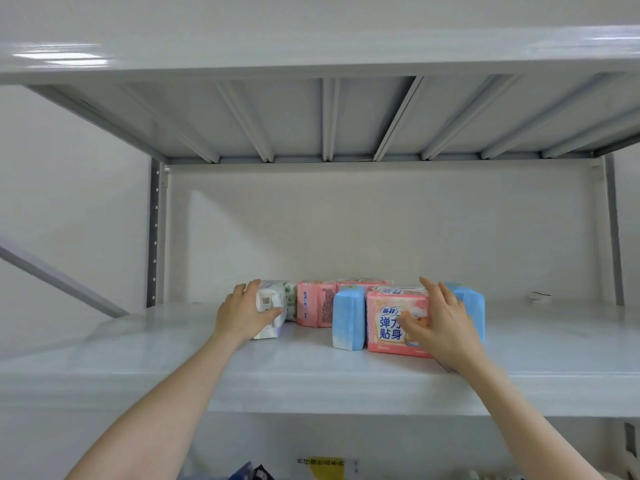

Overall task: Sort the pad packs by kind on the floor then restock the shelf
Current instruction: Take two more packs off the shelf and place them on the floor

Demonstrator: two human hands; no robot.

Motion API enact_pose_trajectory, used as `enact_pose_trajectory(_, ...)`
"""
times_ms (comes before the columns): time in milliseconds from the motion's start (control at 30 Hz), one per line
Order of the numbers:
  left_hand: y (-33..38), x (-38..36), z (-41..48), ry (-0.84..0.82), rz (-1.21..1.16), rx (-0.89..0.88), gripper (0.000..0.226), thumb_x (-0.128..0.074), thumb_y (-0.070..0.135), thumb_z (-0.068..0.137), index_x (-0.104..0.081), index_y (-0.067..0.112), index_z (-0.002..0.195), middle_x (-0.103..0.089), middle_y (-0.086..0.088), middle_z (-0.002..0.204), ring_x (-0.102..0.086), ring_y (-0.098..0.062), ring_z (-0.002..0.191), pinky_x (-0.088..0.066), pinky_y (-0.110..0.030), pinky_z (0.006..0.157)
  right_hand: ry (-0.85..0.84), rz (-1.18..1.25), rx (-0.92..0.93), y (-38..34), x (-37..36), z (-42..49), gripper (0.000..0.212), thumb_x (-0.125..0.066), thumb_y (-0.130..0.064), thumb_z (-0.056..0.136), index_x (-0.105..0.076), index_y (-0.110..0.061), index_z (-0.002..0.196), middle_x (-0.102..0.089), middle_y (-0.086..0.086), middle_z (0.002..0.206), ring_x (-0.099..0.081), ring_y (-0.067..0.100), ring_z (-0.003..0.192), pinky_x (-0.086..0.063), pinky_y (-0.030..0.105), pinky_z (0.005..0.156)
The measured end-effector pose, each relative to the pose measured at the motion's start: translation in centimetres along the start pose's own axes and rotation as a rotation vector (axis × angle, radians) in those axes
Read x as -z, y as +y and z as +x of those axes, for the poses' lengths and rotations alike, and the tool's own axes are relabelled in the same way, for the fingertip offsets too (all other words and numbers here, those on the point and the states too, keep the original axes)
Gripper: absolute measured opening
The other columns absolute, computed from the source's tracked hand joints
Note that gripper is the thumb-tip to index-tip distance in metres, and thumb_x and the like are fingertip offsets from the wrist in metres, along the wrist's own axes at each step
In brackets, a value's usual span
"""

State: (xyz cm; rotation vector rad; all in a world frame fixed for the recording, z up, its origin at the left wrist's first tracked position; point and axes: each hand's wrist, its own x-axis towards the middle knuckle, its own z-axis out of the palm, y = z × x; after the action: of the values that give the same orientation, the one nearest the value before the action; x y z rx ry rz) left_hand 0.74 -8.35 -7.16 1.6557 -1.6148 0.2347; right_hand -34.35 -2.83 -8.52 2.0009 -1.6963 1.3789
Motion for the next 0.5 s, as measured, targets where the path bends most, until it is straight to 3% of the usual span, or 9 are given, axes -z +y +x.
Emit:
enact_pose_trajectory(100, 0.5, -0.9, 1.1, -0.007, -0.152, 0.111, 0.086, -0.074, 0.056, 0.073, -0.035, 0.021, 0.142, -0.045, -0.012, 0.134, -0.053, -0.033, 0.118, -0.042, -0.036, 0.09, -0.073, 0.174, -0.047, 0.5, -0.2, 0.5, 0.081, -0.065, -0.05, 0.082, -0.026, -0.024, 0.148, -0.055, 0.005, 0.131, -0.047, 0.019, 0.123, -0.042, 0.037, 0.095)
enact_pose_trajectory(200, 0.5, -1.3, 1.5, -0.001, -0.211, 0.152, 0.082, -0.076, 0.054, 0.071, -0.039, 0.02, 0.136, -0.048, -0.012, 0.127, -0.055, -0.032, 0.111, -0.04, -0.033, 0.083, -0.088, 0.242, -0.059, 0.6, -0.3, 0.8, 0.077, -0.071, -0.047, 0.08, -0.034, -0.023, 0.144, -0.059, 0.001, 0.123, -0.056, 0.019, 0.112, -0.045, 0.033, 0.089)
enact_pose_trajectory(333, -0.2, -0.5, 1.6, -0.009, -0.241, 0.189, 0.083, -0.077, 0.049, 0.073, -0.039, 0.017, 0.139, -0.052, -0.011, 0.131, -0.05, -0.03, 0.122, -0.04, -0.034, 0.092, -0.062, 0.339, -0.086, 0.6, 0.0, 0.8, 0.068, -0.081, -0.042, 0.072, -0.049, -0.023, 0.13, -0.064, -0.015, 0.096, -0.061, 0.007, 0.089, -0.043, 0.022, 0.072)
enact_pose_trajectory(500, -1.0, 1.2, 1.0, -0.055, -0.266, 0.226, 0.09, -0.08, 0.047, 0.07, -0.039, 0.014, 0.143, -0.055, -0.005, 0.136, -0.048, -0.026, 0.128, -0.04, -0.032, 0.097, 0.001, 0.352, -0.107, 0.4, 0.2, 0.5, 0.059, -0.085, -0.04, 0.067, -0.055, -0.02, 0.114, -0.066, -0.015, 0.087, -0.063, 0.004, 0.084, -0.051, 0.03, 0.074)
